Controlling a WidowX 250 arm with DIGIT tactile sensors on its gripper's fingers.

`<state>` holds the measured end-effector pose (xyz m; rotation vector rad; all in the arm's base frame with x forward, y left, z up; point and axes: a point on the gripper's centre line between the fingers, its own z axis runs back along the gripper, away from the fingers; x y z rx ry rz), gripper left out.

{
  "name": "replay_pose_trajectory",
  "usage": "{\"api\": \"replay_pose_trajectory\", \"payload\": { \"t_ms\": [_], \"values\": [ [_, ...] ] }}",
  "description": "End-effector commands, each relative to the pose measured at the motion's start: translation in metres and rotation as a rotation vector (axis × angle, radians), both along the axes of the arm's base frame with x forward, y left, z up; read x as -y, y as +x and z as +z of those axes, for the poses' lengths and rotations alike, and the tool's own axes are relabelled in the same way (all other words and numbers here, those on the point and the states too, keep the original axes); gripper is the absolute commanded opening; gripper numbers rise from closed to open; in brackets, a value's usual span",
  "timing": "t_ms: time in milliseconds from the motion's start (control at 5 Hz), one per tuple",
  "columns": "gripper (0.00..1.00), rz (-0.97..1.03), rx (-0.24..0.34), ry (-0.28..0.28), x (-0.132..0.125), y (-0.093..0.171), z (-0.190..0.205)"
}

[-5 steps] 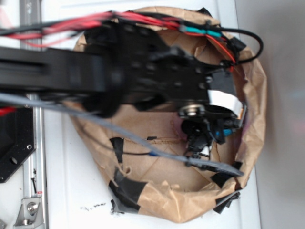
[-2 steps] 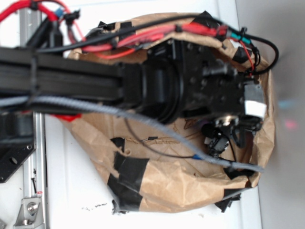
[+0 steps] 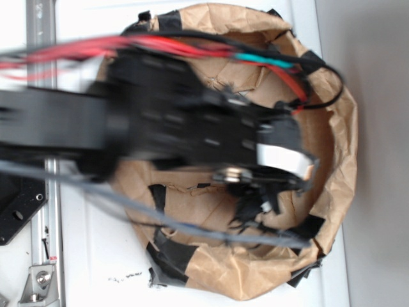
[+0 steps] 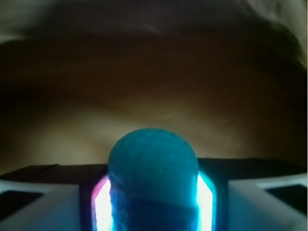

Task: Grab the blue ball.

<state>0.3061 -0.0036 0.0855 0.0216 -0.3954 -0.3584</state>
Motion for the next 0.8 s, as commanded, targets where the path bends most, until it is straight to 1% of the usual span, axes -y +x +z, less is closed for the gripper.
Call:
{"api": "replay_pose_trajectory", "payload": {
  "t_ms": [0, 200, 400, 600],
  "values": [
    [0.00, 0.275, -0.265, -0.019, -0.016, -0.060, 0.029],
    [0.00, 0.524, -0.302, -0.047, -0.018, -0.072, 0.022],
    [0.00, 0.662, -0.340, -0.070, -0.018, -0.074, 0.020],
    [0.00, 0.661, -0.345, -0.071, -0.018, -0.073, 0.020]
  ]
}}
